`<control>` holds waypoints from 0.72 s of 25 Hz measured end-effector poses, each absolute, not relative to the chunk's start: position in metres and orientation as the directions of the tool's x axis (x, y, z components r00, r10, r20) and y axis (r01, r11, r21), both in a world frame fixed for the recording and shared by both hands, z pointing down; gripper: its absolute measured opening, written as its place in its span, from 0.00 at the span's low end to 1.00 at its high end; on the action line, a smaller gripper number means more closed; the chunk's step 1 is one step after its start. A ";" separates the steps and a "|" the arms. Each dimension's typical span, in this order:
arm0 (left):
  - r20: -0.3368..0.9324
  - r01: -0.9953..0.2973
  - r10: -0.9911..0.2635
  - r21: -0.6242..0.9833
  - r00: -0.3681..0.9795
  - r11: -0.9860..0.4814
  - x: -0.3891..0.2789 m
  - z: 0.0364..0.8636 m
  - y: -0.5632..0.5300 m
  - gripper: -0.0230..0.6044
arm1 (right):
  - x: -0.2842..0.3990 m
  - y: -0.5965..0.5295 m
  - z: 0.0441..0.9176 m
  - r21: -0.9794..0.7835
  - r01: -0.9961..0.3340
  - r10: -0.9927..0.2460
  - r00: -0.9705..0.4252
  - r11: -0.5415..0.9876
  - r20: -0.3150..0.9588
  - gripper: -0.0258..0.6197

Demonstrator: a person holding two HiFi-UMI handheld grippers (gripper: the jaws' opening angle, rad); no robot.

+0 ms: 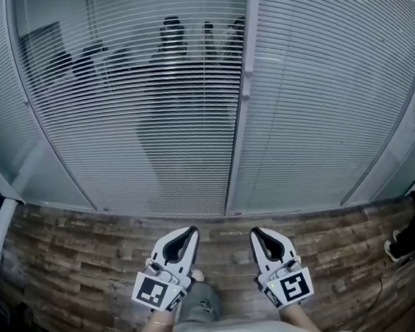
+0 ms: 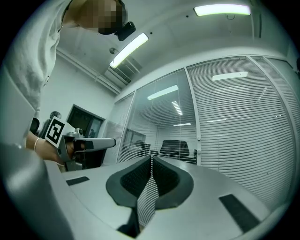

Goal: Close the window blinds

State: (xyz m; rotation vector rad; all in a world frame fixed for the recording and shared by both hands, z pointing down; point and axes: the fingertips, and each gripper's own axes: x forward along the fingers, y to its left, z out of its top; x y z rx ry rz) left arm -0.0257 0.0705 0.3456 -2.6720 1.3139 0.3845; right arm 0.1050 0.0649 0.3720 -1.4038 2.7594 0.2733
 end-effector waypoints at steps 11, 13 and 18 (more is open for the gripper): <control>-0.302 -0.793 -0.752 -0.023 0.586 -0.609 -0.034 0.345 0.001 0.07 | 0.102 -0.001 0.375 0.159 -0.829 -0.824 -0.555 0.536 -0.118 0.07; -0.300 -0.794 -0.753 -0.026 0.586 -0.607 -0.038 0.352 -0.015 0.07 | 0.098 -0.015 0.383 0.158 -0.834 -0.829 -0.547 0.528 -0.118 0.07; -0.281 -0.794 -0.758 -0.022 0.589 -0.608 -0.046 0.360 -0.076 0.07 | 0.089 -0.076 0.387 0.160 -0.842 -0.838 -0.535 0.516 -0.110 0.07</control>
